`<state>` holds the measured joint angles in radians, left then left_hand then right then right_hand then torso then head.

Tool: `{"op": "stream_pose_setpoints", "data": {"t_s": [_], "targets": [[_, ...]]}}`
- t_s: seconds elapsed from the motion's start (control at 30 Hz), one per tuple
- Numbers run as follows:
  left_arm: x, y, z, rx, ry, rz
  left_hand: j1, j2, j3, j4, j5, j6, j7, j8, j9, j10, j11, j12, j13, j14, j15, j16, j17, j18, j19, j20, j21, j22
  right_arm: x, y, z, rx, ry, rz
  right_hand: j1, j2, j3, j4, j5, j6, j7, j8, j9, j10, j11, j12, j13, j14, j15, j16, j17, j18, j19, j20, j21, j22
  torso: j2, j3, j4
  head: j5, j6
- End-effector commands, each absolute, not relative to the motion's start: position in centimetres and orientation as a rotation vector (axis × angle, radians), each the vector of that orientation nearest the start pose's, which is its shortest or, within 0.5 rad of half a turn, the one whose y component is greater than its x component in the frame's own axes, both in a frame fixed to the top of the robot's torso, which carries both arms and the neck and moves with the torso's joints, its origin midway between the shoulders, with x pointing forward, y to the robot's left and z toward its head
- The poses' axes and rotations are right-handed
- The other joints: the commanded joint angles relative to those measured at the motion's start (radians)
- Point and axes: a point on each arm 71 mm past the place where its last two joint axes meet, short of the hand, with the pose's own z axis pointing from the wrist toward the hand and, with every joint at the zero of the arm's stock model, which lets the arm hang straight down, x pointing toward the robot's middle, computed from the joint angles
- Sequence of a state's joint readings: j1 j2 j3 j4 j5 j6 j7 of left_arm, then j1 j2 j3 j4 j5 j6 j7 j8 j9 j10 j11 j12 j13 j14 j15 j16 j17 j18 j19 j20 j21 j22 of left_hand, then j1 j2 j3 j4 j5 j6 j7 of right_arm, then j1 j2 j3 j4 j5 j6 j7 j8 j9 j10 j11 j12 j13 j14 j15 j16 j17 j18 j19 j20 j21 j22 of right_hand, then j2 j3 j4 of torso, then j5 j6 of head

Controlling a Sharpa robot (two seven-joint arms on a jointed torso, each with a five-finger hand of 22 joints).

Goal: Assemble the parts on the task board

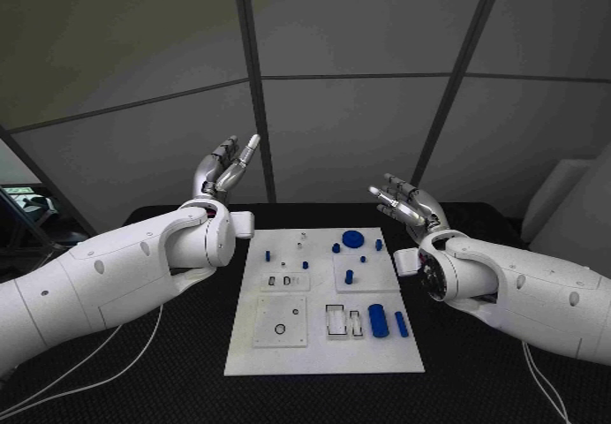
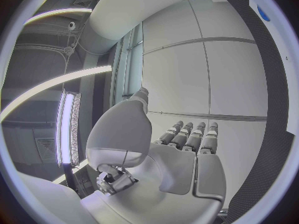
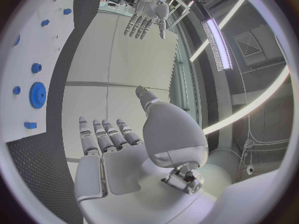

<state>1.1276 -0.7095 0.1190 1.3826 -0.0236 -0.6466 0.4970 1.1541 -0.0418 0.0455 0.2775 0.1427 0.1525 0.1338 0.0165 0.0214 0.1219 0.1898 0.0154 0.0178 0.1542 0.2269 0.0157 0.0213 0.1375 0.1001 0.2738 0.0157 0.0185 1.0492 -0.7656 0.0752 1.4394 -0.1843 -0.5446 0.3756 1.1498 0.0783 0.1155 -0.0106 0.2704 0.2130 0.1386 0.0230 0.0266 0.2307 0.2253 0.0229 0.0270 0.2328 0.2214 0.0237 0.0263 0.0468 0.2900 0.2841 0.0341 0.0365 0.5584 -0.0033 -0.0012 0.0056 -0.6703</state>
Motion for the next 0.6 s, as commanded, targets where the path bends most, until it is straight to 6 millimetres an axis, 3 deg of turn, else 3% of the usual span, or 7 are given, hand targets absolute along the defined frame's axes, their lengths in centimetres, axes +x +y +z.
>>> {"op": "stream_pose_setpoints", "data": {"t_s": [0.03,0.2,0.3,0.37,0.5,0.57,0.6], "targets": [[52.5,20.5,-15.9,-1.106,1.07,-1.381,0.05,0.0,0.002,0.014,0.008,0.013,0.102,0.007,0.003,0.005,0.014,0.004,0.002,0.005,0.012,0.007,0.002,-0.032,0.002,0.019,0.005,0.002,49.6,-19.9,-21.5,0.946,1.506,1.363,0.075,0.006,0.016,-0.02,0.013,0.038,0.14,0.008,0.004,0.035,0.02,0.009,0.005,0.047,0.012,0.009,0.005,0.022,0.031,0.009,0.008,0.004,0.001,-0.0003,-0.0001,0.0,0.0],[52.5,20.5,-15.9,-1.106,1.07,-1.381,0.051,0.005,0.002,0.013,0.008,0.021,0.112,0.009,0.004,0.017,0.025,0.006,0.004,0.026,0.013,0.011,0.005,-0.025,0.013,0.019,0.009,0.005,49.8,-20.0,-21.5,0.917,1.538,1.363,0.157,0.002,0.034,-0.082,-0.008,0.234,0.134,0.046,0.026,0.3,0.025,0.059,0.029,0.33,0.008,0.062,0.03,0.069,0.206,0.004,0.052,0.028,0.001,-0.0003,-0.0001,0.0,0.0],[52.6,21.0,-16.0,-1.11,1.084,-1.387,0.07,0.014,0.004,0.008,0.006,0.074,0.138,0.019,0.011,0.088,0.054,0.019,0.013,0.117,0.017,0.031,0.017,-0.018,0.048,0.021,0.023,0.013,50.2,-20.5,-21.0,0.664,1.505,1.257,0.201,-0.003,0.048,-0.115,-0.012,0.448,0.117,0.089,0.046,0.56,0.002,0.112,0.044,0.566,-0.016,0.105,0.041,0.108,0.388,0.006,0.107,0.051,-0.004,-0.001,-0.0031,0.003,-0.011],[52.6,21.2,-16.1,-1.11,1.087,-1.391,0.091,0.018,0.003,0.0,0.005,0.131,0.152,0.031,0.017,0.169,0.071,0.034,0.02,0.228,0.024,0.059,0.029,-0.023,0.126,0.021,0.053,0.03,50.4,-20.7,-20.9,0.599,1.503,1.224,0.216,-0.008,0.061,-0.13,-0.012,0.575,0.103,0.109,0.052,0.632,-0.016,0.12,0.041,0.634,-0.034,0.111,0.039,0.127,0.434,0.006,0.125,0.053,-0.006,-0.0018,-0.0019,0.003,-0.014],[52.4,21.6,-16.0,-1.106,1.092,-1.4,0.15,0.022,-0.001,-0.033,0.004,0.303,0.148,0.07,0.035,0.428,0.066,0.09,0.041,0.574,-0.008,0.156,0.063,0.006,0.499,0.017,0.212,0.109,51.1,-21.0,-19.9,0.433,1.497,1.147,0.217,-0.031,0.109,-0.149,-0.014,0.682,0.081,0.108,0.043,0.743,-0.048,0.104,0.035,0.747,-0.064,0.108,0.038,0.14,0.512,-0.009,0.152,0.051,0.008,0.0022,-0.0013,0.001,-0.004],[52.3,21.8,-15.9,-1.105,1.098,-1.408,0.17,0.028,-0.005,-0.048,0.003,0.417,0.142,0.097,0.046,0.582,0.049,0.125,0.051,0.654,-0.029,0.178,0.069,0.027,0.573,0.015,0.249,0.122,51.4,-21.0,-19.5,0.375,1.503,1.118,0.214,-0.038,0.13,-0.152,-0.014,0.703,0.075,0.104,0.041,0.772,-0.056,0.095,0.035,0.781,-0.074,0.107,0.04,0.14,0.536,-0.018,0.161,0.051,0.013,0.0049,-0.004,0.001,-0.004],[52.2,21.9,-15.9,-1.104,1.109,-1.42,0.187,0.036,-0.006,-0.062,0.003,0.595,0.125,0.146,0.067,0.699,0.028,0.159,0.059,0.704,-0.046,0.187,0.072,0.041,0.62,0.01,0.27,0.128,51.5,-21.0,-19.2,0.338,1.508,1.097,0.209,-0.045,0.143,-0.153,-0.014,0.714,0.072,0.101,0.041,0.787,-0.056,0.088,0.035,0.797,-0.079,0.104,0.04,0.14,0.547,-0.022,0.164,0.049,0.017,0.0061,-0.0053,0.001,-0.004]]}}
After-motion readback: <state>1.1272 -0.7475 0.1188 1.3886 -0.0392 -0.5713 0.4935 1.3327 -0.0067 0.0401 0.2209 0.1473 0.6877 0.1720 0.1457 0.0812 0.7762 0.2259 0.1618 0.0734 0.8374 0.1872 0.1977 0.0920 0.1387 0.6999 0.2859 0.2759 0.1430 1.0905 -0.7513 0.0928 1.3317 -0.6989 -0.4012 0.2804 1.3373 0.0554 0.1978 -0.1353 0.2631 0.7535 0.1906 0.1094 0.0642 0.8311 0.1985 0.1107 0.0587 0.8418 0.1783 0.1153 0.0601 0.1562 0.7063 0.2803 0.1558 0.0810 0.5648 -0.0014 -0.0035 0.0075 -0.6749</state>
